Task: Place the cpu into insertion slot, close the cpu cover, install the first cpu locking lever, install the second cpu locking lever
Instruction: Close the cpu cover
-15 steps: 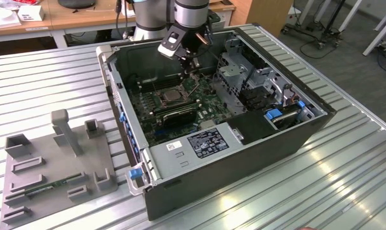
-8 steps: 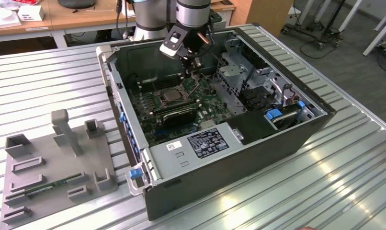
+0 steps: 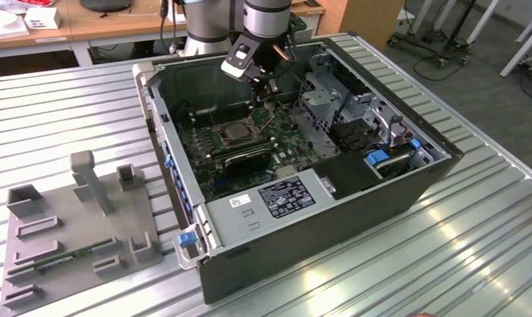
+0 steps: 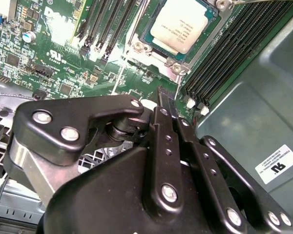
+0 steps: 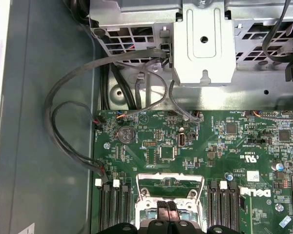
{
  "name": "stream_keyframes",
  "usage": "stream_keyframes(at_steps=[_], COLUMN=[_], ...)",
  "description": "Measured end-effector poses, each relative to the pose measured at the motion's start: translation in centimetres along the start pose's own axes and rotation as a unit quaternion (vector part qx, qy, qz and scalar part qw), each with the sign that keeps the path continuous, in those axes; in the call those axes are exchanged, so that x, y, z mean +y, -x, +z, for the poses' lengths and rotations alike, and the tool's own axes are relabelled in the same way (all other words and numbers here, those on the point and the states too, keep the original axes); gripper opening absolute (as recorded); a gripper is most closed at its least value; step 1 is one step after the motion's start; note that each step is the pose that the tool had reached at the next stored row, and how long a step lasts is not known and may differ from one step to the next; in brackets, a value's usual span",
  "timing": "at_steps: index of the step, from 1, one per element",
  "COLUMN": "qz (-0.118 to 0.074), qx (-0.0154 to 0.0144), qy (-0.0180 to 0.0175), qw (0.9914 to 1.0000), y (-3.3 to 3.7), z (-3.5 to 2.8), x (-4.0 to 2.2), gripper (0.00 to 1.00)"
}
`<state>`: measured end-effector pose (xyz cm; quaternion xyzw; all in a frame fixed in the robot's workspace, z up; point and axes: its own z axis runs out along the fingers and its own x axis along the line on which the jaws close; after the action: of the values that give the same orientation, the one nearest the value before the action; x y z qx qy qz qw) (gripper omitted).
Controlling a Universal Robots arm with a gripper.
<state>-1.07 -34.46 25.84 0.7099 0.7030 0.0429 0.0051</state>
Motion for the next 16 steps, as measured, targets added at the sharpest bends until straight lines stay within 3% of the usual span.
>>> stream_keyframes(at_steps=[7, 16], qz=[0.000, 0.000], qx=[0.0000, 0.0000], qy=[0.0000, 0.0000], qw=[1.00000, 1.00000], y=[0.00, -0.02], z=[0.04, 0.14], x=[0.63, 2.16], gripper=[0.11, 0.11])
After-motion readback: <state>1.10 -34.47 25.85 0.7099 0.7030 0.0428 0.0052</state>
